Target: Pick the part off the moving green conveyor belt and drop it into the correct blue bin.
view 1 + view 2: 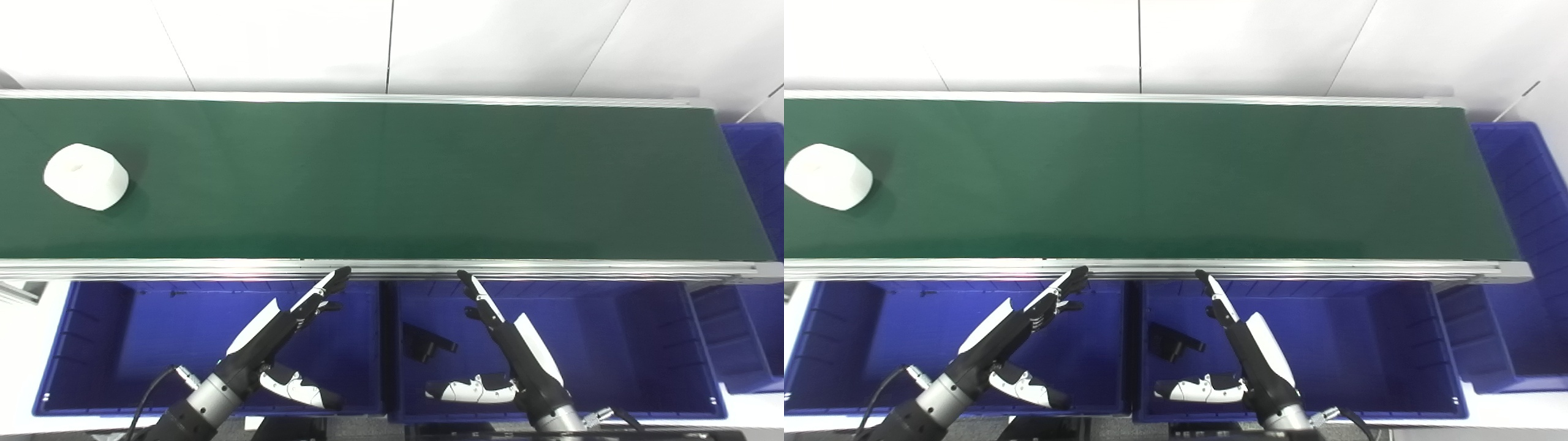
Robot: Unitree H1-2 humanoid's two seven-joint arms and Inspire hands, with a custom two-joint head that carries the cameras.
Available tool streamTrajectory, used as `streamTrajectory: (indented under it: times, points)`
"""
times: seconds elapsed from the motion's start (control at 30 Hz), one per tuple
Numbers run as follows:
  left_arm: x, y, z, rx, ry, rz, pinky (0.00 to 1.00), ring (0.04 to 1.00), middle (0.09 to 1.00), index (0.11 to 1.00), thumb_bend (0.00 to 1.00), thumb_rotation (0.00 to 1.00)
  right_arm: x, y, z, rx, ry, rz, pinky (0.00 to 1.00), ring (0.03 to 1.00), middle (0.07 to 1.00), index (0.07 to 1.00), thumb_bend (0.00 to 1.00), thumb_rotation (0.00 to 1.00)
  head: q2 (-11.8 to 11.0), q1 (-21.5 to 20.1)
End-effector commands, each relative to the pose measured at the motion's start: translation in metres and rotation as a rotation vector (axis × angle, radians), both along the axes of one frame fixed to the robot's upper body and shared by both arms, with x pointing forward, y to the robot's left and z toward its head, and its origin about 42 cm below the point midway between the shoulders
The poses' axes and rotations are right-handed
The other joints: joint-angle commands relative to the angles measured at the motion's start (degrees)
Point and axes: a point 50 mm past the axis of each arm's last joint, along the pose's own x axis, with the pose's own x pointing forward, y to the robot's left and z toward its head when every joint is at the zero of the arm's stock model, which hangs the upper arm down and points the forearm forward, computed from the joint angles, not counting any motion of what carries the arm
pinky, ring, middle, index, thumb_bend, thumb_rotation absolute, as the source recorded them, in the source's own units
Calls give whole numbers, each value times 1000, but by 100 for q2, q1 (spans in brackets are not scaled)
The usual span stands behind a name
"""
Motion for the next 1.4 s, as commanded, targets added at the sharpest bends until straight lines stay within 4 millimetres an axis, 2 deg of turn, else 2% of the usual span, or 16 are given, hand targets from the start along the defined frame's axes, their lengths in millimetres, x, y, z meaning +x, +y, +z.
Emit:
streamTrajectory:
  times: [0.0,0.63,0.87,0.97,1.1,1.13,1.37]
  points:
    - [2,-3,6,-19,-56,-4,900,981,1000,1000,963,414,1,0,9,21,-88,14,900,983,1000,1000,898,332,-18,9]
    - [3,-4,-2,-8,-35,-14,892,989,1000,1000,960,413,1,-1,1,30,-108,0,890,970,1000,1000,887,339,-237,124]
    - [5,-10,-8,8,-34,-13,870,971,1000,1000,972,434,2,-5,-6,23,-93,-8,883,964,1000,1000,898,329,-553,658]
    - [6,-14,-9,0,-31,-13,869,963,999,990,965,428,2,-8,-10,21,-98,-5,878,962,1000,1000,896,316,-766,1061]
    - [7,-18,-11,-8,-31,-16,847,947,991,977,948,416,2,-12,-14,30,-99,-5,878,972,1000,1000,893,329,-899,1360]
    - [8,-19,-10,-9,-35,-14,835,937,984,970,946,410,3,-13,-15,30,-101,-4,873,975,1000,1000,893,339,-970,1542]
    - [13,-29,-7,-36,-62,10,791,896,954,937,943,374,4,-20,-22,25,-128,2,866,987,1000,1000,879,333,-1111,1790]
